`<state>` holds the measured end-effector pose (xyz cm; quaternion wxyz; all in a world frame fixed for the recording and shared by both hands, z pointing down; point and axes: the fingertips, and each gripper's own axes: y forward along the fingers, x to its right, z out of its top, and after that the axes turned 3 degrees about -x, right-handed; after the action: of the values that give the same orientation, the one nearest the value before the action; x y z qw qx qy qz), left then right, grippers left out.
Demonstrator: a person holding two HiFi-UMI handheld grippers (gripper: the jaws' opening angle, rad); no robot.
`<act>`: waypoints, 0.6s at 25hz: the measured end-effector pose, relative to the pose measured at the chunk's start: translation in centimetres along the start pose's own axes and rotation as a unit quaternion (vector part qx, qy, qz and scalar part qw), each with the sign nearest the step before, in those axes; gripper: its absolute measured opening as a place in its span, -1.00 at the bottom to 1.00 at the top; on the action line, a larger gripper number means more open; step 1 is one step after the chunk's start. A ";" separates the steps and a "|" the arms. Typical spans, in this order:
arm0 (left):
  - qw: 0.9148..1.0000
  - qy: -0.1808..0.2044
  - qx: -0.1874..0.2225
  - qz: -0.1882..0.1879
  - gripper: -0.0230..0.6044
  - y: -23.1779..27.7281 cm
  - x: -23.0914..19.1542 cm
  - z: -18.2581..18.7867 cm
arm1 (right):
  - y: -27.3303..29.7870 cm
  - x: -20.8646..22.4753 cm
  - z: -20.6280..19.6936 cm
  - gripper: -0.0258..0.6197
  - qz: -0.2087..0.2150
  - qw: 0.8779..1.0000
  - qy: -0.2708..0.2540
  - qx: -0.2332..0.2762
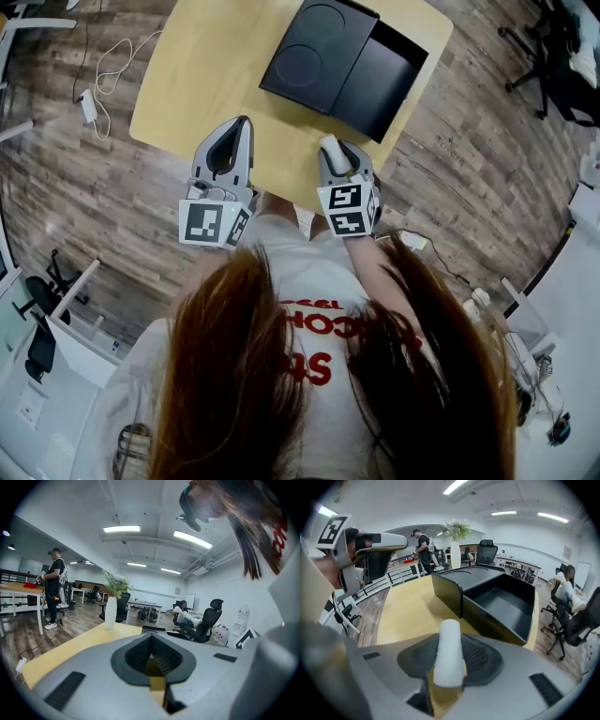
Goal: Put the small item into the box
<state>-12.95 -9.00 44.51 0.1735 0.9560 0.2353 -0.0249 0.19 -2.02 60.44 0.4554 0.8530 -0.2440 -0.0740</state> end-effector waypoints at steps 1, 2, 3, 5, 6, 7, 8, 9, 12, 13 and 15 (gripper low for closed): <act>1.000 0.001 0.003 0.001 -0.91 -0.1 0.0 0.2 | -0.3 0.1 0.4 -0.47 0.002 1.000 0.000 0.007; 1.000 0.002 0.006 0.002 -0.91 -0.1 -0.1 0.5 | -0.6 0.1 0.9 -0.47 0.003 1.000 0.000 0.014; 1.000 0.004 0.010 0.004 -0.91 -0.2 -0.2 0.9 | -0.9 0.2 1.3 -0.47 0.003 1.000 0.000 0.020; 1.000 0.007 0.019 0.005 -0.91 -0.2 -0.3 1.7 | -1.5 0.5 2.5 -0.47 0.003 0.999 0.000 0.036; 1.000 0.008 0.023 0.006 -0.91 -0.2 -0.4 2.1 | -1.8 0.7 3.1 -0.47 0.004 0.999 -0.001 0.044; 1.000 0.010 0.028 0.007 -0.91 -0.1 -0.4 2.5 | -2.0 0.9 3.7 -0.47 0.004 0.999 -0.002 0.052; 0.999 0.012 0.032 0.007 -0.91 0.1 -0.4 2.9 | -2.3 1.1 4.4 -0.47 0.003 0.998 -0.006 0.060; 0.999 0.014 0.038 0.007 -0.91 0.2 -0.4 3.3 | -2.7 1.5 5.2 -0.47 0.001 0.998 -0.010 0.069; 0.999 0.019 0.051 0.008 -0.91 0.3 -0.4 4.5 | -4.2 2.4 7.7 -0.47 -0.004 0.995 -0.011 0.103; 0.998 0.020 0.054 0.009 -0.91 0.1 -0.5 4.9 | -4.9 2.5 8.5 -0.48 -0.006 0.993 -0.009 0.116; 0.998 0.022 0.062 0.011 -0.91 -0.2 -0.5 5.7 | -6.3 2.9 10.3 -0.47 -0.012 0.989 -0.009 0.147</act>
<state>-13.34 -10.99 39.14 0.1091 0.9677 0.2266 -0.0170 1.33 -8.08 49.66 0.3215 0.9130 -0.2459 -0.0510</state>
